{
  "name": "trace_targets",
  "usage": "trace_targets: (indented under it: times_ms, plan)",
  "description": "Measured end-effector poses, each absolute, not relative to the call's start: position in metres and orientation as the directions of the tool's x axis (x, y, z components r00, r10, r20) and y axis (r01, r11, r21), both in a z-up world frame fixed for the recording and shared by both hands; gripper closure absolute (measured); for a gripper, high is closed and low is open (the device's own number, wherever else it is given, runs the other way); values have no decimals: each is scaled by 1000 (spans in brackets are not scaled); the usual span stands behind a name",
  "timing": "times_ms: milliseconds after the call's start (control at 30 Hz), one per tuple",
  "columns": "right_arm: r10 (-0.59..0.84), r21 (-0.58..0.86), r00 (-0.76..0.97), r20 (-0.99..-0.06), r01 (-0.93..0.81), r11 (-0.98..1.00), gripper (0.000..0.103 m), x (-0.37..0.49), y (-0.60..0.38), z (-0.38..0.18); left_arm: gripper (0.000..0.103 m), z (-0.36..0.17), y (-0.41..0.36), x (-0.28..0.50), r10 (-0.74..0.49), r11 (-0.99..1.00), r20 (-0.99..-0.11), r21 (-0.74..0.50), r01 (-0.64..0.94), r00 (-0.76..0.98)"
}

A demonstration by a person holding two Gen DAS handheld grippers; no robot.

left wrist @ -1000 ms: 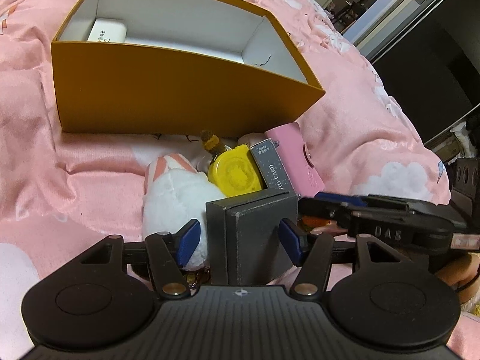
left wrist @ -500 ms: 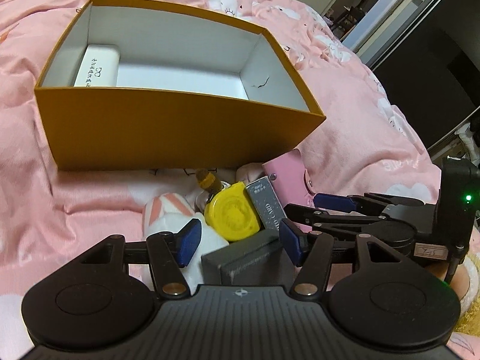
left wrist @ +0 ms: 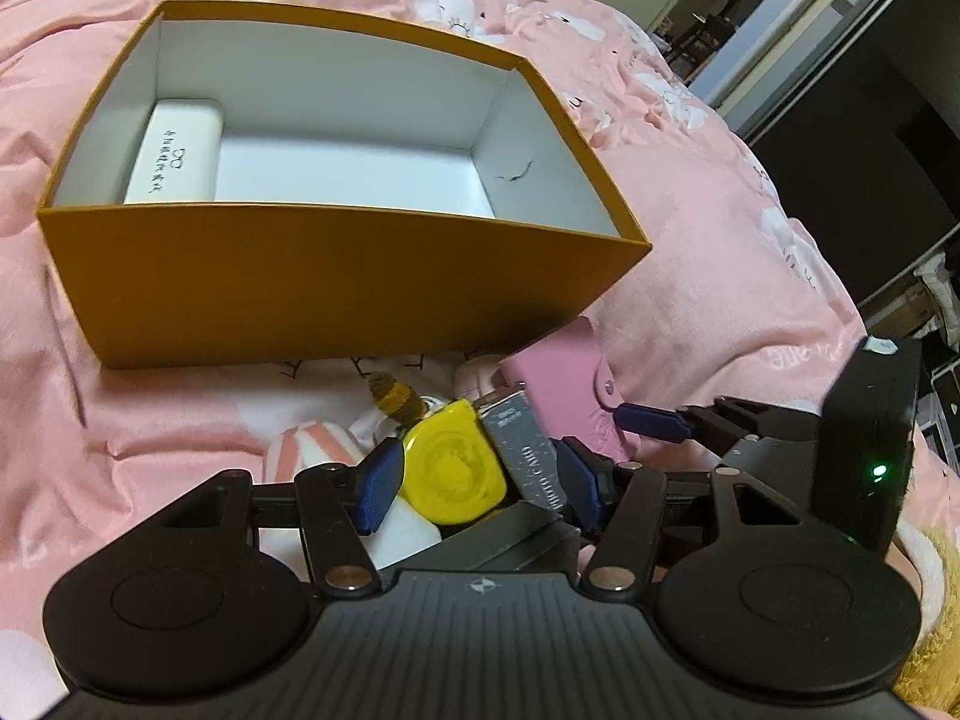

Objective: Organize objects
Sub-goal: 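Grasp the PHOTO CARD deck with the right tool while the left tool lifts the gray box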

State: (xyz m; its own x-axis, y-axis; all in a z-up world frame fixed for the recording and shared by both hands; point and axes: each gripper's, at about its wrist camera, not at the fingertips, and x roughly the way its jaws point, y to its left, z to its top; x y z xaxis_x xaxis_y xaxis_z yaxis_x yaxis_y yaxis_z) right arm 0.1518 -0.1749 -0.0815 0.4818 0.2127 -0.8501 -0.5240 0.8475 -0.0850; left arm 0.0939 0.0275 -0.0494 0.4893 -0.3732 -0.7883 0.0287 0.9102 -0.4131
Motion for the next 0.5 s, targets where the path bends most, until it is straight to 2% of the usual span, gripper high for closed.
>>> trace_targets:
  times_ms: [200,333,500]
  plan:
    - [280,33,440,-853,-490,871,55,155,-198,-71,38,-45,36,90,-388,899,-782,-439,11,488]
    - [383,147,406,-829,-503,852,55,147,-209,-59,38,-38,42,80,-414,889,-771,-458,31,485]
    - [506,247,370,-779,-561,790,55,136,-202,-44,31,-32,47,59,-415,898,-784,-436,67,462]
